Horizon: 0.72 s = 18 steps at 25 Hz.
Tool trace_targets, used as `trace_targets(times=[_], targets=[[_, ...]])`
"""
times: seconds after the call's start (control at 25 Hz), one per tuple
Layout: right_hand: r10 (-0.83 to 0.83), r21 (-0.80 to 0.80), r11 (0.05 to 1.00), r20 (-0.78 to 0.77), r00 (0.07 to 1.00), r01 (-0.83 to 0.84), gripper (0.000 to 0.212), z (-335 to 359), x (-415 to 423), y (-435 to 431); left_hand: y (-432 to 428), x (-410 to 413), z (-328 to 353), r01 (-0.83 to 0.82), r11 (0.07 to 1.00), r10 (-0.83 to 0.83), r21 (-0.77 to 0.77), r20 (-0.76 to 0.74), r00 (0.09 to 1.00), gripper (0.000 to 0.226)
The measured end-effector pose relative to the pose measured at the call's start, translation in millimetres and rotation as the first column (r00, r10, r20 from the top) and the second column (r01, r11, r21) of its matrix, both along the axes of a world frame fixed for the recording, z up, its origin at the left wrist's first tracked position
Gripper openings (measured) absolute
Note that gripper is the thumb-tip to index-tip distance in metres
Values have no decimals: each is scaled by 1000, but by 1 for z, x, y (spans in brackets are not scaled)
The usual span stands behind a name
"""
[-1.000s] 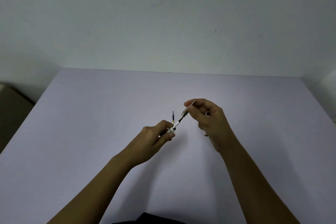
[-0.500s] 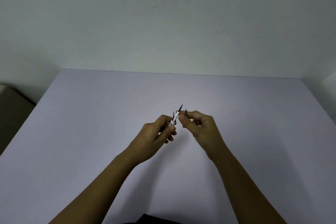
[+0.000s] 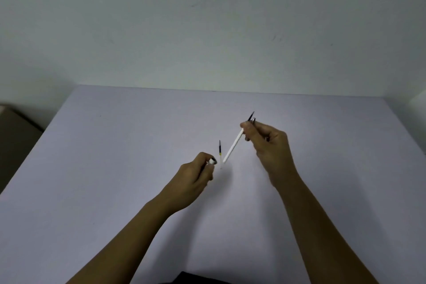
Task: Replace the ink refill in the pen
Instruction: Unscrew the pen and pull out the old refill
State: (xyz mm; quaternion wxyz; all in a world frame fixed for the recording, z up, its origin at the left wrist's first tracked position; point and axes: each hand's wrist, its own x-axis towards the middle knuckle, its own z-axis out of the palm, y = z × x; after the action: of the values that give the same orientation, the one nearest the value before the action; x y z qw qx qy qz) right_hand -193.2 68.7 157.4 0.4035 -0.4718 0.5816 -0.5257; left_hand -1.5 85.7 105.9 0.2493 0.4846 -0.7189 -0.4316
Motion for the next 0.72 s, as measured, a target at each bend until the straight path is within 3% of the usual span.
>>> trace_targets(times=[0.16, 0.36, 0.56, 0.72], targets=[[87, 127, 989, -116, 989, -72, 15, -26, -12, -21, -9, 8, -12, -199, 977, 202, 81, -25, 979, 13], [168, 422, 906, -338, 926, -10, 34, -107, -9, -48, -29, 5, -23, -220, 970, 222, 101, -15, 975, 12], [152, 468, 872, -532, 833, 140, 49, -153, 2, -88, -47, 2, -48, -242, 962, 238, 127, 49, 970, 11], [196, 468, 865, -648, 736, 182, 29, -179, 10, -115, -60, 7, -65, -277, 949, 271, 150, 62, 961, 12]])
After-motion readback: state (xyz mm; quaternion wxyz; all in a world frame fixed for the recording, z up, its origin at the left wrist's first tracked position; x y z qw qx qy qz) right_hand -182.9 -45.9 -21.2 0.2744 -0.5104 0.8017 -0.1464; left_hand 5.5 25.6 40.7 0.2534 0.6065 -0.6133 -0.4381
